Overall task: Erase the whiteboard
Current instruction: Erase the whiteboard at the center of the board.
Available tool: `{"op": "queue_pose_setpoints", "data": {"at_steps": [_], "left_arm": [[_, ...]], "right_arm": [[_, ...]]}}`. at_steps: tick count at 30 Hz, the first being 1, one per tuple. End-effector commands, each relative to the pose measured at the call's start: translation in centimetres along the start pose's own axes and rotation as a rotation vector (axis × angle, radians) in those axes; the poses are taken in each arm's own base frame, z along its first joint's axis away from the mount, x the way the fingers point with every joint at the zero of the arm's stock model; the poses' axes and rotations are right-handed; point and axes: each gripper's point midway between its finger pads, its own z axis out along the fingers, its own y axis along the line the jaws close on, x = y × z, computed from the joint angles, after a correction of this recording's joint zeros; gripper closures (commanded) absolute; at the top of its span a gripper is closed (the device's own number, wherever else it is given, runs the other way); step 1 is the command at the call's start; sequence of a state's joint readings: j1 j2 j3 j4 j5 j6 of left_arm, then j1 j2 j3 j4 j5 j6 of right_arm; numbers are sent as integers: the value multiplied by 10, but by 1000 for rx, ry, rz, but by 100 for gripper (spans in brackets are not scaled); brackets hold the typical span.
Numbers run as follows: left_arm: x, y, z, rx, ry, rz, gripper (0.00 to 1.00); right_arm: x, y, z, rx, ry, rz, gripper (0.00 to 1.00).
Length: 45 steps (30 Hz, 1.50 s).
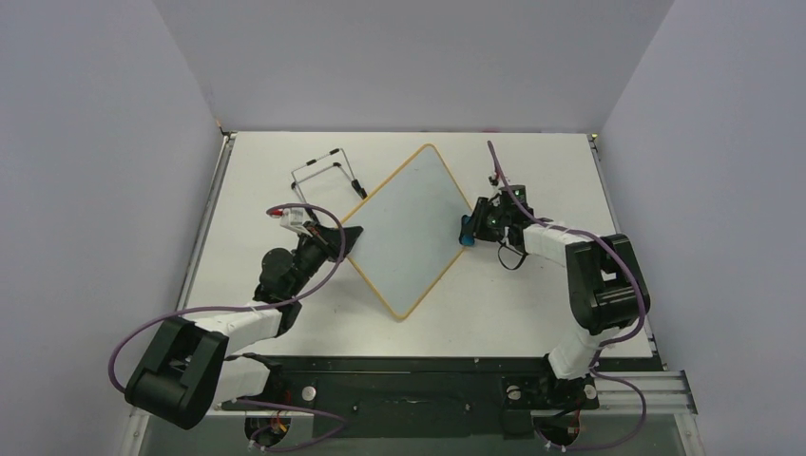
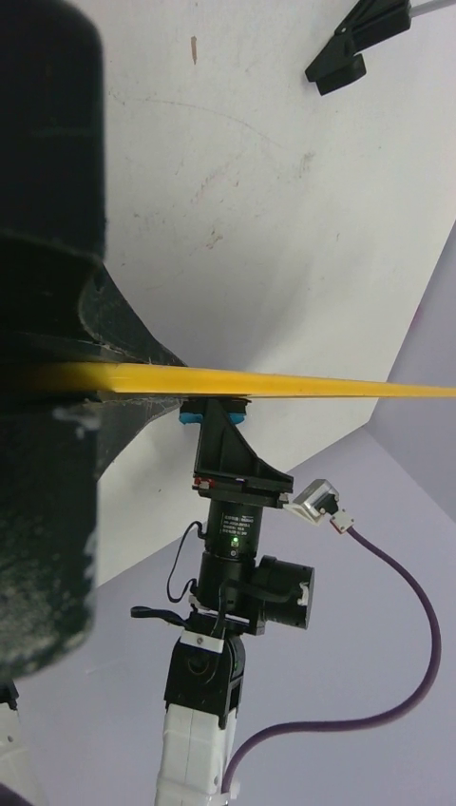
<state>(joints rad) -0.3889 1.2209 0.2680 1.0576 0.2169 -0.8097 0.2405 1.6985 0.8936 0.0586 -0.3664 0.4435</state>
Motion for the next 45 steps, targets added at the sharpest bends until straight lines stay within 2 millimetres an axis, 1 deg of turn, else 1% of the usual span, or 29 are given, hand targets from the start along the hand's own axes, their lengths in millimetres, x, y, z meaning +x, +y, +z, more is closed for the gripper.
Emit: {"op": "queue_pose_setpoints", "data": {"at_steps": [1, 2, 4, 5, 6, 8, 10, 12, 13, 15, 17, 18, 19, 20, 22, 23, 25, 28, 30, 32, 34, 35, 36, 39, 40, 42, 43, 44, 45], "left_arm": [[-21, -35, 5, 128, -63, 6, 100], [-21, -35, 5, 127, -63, 5, 100], [-23, -35, 5, 123, -67, 6, 100], [-23, -35, 5, 122, -71, 6, 100], [-24, -35, 4, 119, -72, 7, 100], [-25, -35, 4, 117, -73, 9, 100], [-26, -37, 4, 118, -72, 14, 100], [-26, -37, 4, 118, -71, 19, 100], [-26, -37, 4, 120, -71, 20, 100], [-26, -38, 4, 121, -70, 21, 100], [-26, -39, 4, 125, -68, 21, 100], [-26, -40, 4, 129, -68, 22, 100], [-26, -40, 4, 130, -67, 20, 100], [-25, -40, 3, 132, -64, 20, 100], [-26, -41, 3, 136, -65, 18, 100], [-26, -42, 3, 138, -65, 16, 100], [-26, -43, 3, 144, -66, 13, 100], [-24, -46, 3, 151, -61, 11, 100], [-23, -45, 4, 150, -58, 9, 100], [-22, -45, 4, 151, -57, 7, 100], [-21, -46, 5, 153, -56, 4, 100], [-21, -47, 6, 154, -57, 5, 100], [-21, -47, 6, 155, -56, 4, 100], [-21, -48, 7, 154, -57, 3, 100], [-21, -48, 7, 154, -58, 3, 100], [-21, -49, 8, 154, -56, 2, 100], [-20, -49, 8, 154, -55, 1, 100], [-20, -49, 9, 155, -55, -2, 100], [-20, -50, 9, 158, -56, -3, 100]], "right_arm": [[14, 14, 11, -36, 60, -19, 100], [18, 20, 12, -52, 72, -29, 100], [35, 50, 12, -141, 121, -68, 100], [37, 61, 11, -167, 127, -84, 100], [47, 79, 9, -214, 148, -118, 100], [52, 106, 3, -276, 147, -167, 100], [49, 125, -5, -322, 115, -206, 100], [41, 130, -10, -332, 71, -217, 100], [34, 130, -12, -327, 48, -219, 100], [19, 114, -11, -280, -5, -193, 100], [1, 88, -8, -214, -58, -138, 100], [-10, 66, -7, -152, -93, -103, 100], [-13, 54, -5, -118, -103, -87, 100], [-20, 34, -5, -63, -121, -61, 100], [-20, 10, 0, -5, -114, -29, 100], [-18, 3, 1, 16, -103, -19, 100], [-15, -2, 5, 32, -85, -16, 100], [-12, 6, 5, 4, -73, -19, 100], [-10, 23, 4, -45, -64, -32, 100], [-4, 49, 0, -113, -51, -70, 100], [2, 81, -5, -189, -43, -122, 100], [10, 102, -8, -239, -32, -158, 100], [10, 115, -13, -268, -41, -179, 100], [24, 160, -25, -372, -31, -256, 100], [25, 168, -30, -391, -36, -271, 100], [36, 193, -38, -434, -26, -345, 100], [35, 197, -39, -422, -35, -400, 100], [43, 200, -41, -394, -19, -444, 100], [33, 206, -42, -382, -53, -532, 100]]}}
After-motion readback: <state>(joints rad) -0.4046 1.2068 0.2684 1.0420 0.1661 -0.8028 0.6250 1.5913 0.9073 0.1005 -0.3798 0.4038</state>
